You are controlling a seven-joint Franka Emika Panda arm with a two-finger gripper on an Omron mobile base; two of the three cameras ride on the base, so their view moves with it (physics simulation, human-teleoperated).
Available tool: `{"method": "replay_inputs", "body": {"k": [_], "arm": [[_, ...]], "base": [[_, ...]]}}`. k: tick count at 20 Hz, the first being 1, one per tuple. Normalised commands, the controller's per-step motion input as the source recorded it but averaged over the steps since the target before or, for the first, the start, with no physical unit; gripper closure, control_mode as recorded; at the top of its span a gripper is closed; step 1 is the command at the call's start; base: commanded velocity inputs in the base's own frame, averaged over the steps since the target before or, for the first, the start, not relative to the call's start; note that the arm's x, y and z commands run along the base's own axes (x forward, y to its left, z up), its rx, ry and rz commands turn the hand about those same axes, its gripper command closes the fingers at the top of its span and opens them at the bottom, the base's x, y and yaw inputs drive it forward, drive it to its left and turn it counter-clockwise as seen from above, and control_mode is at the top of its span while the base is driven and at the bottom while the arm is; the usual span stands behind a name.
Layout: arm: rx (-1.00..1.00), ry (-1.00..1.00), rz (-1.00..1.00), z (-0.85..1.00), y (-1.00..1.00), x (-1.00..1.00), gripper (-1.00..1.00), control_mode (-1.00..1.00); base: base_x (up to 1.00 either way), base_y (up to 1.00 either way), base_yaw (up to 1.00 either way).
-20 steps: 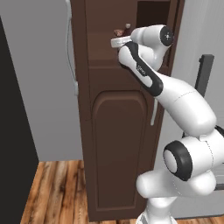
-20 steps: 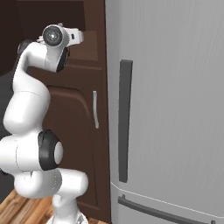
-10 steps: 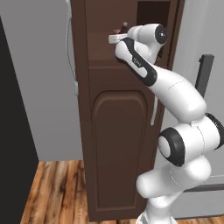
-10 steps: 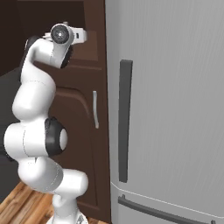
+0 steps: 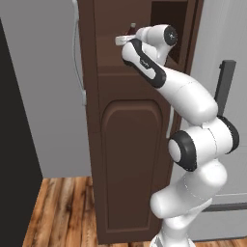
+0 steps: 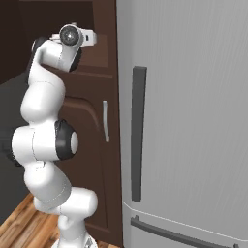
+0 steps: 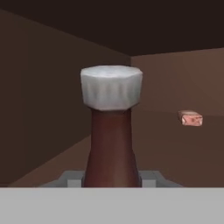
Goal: Pick the ketchup and mayonnaise from the counter and place them in the cabinet.
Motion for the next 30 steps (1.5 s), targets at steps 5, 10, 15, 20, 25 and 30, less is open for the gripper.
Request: {"method": "replay_inputs", "body": {"k": [5, 10, 15, 20, 25, 30], "arm": [[0.0, 0.0, 0.0, -0.18, 0.22, 0.39, -1.0, -1.0], [-0.02, 0.0, 0.0, -0.13, 0.03, 0.16, -1.0, -1.0], [-0.02, 0.0, 0.0, -0.15, 0.0, 0.04, -1.0, -1.0], [-0.04, 0.0, 0.0, -0.09, 0.0, 0.0, -1.0, -1.0], [-0.08, 0.0, 0.01, 0.0, 0.0, -0.11, -1.0, -1.0], [-0.09, -0.01, 0.02, 0.0, 0.0, -0.18, -1.0, -1.0]], "base": [[0.0, 0.0, 0.0], [0.0, 0.0, 0.0], [0.0, 0.0, 0.0], [0.0, 0.0, 0.0], [0.0, 0.0, 0.0], [0.0, 0.0, 0.0]]}}
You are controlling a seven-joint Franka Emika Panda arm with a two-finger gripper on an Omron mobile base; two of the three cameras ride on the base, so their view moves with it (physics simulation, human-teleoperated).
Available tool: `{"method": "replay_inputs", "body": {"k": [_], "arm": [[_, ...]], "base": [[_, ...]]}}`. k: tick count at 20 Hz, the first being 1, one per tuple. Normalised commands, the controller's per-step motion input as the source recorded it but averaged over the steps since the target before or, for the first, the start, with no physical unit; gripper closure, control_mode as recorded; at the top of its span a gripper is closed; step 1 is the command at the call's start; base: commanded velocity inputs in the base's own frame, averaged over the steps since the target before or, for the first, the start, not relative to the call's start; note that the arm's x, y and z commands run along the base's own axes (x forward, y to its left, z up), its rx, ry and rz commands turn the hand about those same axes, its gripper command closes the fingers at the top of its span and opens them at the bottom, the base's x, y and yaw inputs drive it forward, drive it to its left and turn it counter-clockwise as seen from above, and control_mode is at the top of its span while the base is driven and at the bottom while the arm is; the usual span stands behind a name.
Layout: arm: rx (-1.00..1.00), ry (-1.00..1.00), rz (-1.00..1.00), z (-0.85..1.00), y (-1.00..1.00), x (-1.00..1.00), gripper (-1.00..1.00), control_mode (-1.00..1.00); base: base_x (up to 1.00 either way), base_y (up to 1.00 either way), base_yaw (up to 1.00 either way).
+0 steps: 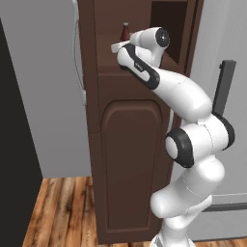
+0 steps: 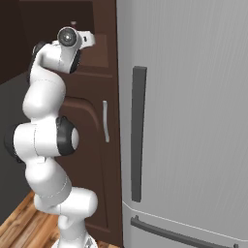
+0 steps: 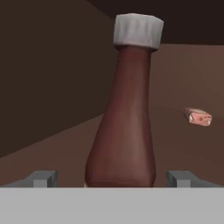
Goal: Pick the ketchup and mayonnaise from the counter and place them in the cabinet.
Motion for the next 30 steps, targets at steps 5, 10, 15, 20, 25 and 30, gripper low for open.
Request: {"method": "replay_inputs", "body": {"k": [5, 10, 15, 20, 25, 30], "arm": [[-0.07, -0.03, 0.0, 0.0, 0.0, -0.41, -1.0, -1.0], [-0.06, -0.04, 0.0, 0.0, 0.0, -0.49, -1.0, -1.0], [-0.06, -0.04, 0.0, 0.0, 0.0, -0.61, -1.0, -1.0], [-0.01, -0.01, 0.0, 0.0, -0.04, -0.58, -1.0, -1.0], [-0.02, 0.0, -0.01, 0.0, -0.07, -0.77, -1.0, -1.0], [-0.06, 0.0, 0.0, 0.0, -0.15, -0.78, -1.0, -1.0]], "base": [[0.0, 0.0, 0.0], [0.0, 0.0, 0.0], [0.0, 0.0, 0.0], [0.0, 0.0, 0.0], [0.0, 0.0, 0.0], [0.0, 0.0, 0.0]]}}
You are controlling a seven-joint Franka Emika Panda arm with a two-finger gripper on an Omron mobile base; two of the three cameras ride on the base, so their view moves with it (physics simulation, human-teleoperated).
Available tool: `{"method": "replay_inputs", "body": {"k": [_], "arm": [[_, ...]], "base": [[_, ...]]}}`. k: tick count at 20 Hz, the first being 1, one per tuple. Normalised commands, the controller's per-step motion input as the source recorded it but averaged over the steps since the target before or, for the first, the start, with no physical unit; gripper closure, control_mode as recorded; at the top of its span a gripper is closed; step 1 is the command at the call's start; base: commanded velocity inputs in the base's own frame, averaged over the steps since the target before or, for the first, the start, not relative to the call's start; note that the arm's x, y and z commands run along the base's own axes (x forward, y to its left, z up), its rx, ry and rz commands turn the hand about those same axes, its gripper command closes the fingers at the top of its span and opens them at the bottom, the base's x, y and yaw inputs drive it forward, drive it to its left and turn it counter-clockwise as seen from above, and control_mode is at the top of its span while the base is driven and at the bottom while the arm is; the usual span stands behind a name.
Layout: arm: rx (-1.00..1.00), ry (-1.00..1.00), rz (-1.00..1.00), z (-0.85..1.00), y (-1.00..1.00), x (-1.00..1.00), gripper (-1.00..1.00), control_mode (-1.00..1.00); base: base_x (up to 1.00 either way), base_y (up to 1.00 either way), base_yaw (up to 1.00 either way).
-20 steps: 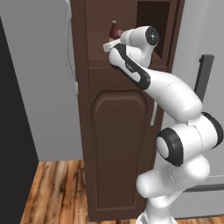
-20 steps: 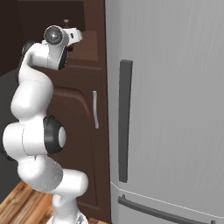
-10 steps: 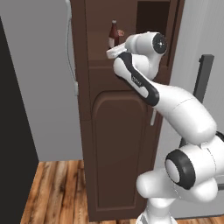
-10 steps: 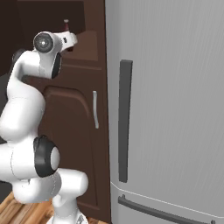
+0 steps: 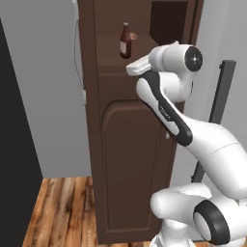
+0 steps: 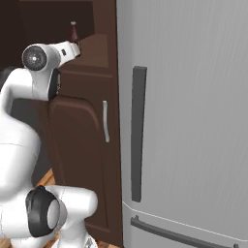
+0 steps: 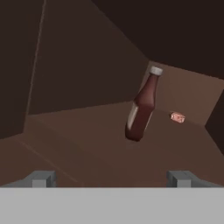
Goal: Pick the ketchup and mayonnaise from the counter and place them in the cabinet.
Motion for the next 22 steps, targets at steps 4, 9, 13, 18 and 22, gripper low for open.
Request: {"method": "replay_inputs", "body": {"k": [4, 9, 13, 18, 22], "arm": [[-0.1, 0.0, -0.04, 0.0, -0.06, -0.72, -1.0, -1.0], [-0.03, 0.0, -0.11, -0.07, -0.03, -0.86, -1.0, -1.0], [0.0, 0.0, -0.2, -0.2, -0.08, -0.85, -1.0, -1.0], [0.0, 0.0, -0.24, -0.28, -0.08, -0.88, -1.0, -1.0], [0.02, 0.01, -0.19, -0.27, -0.17, -0.65, -1.0, -1.0]], "base": [[0.0, 0.0, 0.0], [0.0, 0.0, 0.0], [0.0, 0.0, 0.0], [0.0, 0.0, 0.0], [0.0, 0.0, 0.0]]}}
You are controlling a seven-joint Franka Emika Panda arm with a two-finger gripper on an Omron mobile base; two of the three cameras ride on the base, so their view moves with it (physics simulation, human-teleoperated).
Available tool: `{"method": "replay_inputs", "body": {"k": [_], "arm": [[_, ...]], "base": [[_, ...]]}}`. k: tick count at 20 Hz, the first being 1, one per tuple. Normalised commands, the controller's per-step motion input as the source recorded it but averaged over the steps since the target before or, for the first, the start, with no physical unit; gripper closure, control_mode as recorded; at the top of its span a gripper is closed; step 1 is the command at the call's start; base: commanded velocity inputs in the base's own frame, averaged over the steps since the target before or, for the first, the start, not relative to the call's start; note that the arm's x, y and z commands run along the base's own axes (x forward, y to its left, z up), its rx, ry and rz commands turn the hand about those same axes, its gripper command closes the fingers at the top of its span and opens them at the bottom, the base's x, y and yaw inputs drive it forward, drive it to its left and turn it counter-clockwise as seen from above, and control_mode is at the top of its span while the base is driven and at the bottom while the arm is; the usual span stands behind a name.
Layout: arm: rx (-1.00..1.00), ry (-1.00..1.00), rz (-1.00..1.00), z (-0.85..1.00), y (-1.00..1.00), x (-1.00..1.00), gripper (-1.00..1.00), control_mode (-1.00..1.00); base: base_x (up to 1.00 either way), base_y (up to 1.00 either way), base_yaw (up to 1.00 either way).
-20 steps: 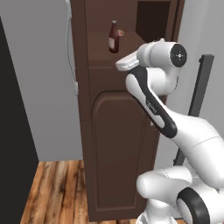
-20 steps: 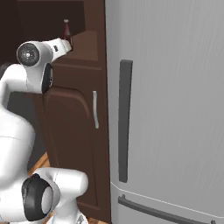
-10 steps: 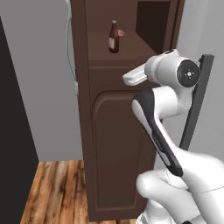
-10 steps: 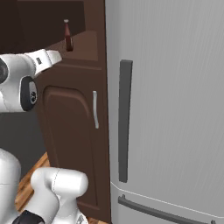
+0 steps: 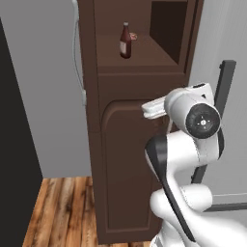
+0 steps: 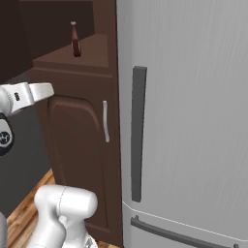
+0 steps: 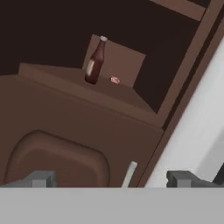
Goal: Pick the ketchup and mayonnaise from the counter and place them in the cabinet.
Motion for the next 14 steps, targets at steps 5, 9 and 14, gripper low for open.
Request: {"method": "replay_inputs", "body": {"k": [5, 9, 14], "arm": [[0.08, 0.04, -0.07, -0.17, -0.31, -0.4, -1.0, -1.0], [0.1, 0.08, -0.03, -0.2, -0.34, -0.37, -1.0, -1.0], [0.13, 0.11, 0.0, -0.29, -0.21, -0.38, -1.0, -1.0]], "base": [[0.0, 0.0, 0.0], [0.0, 0.0, 0.0], [0.0, 0.0, 0.0]]}}
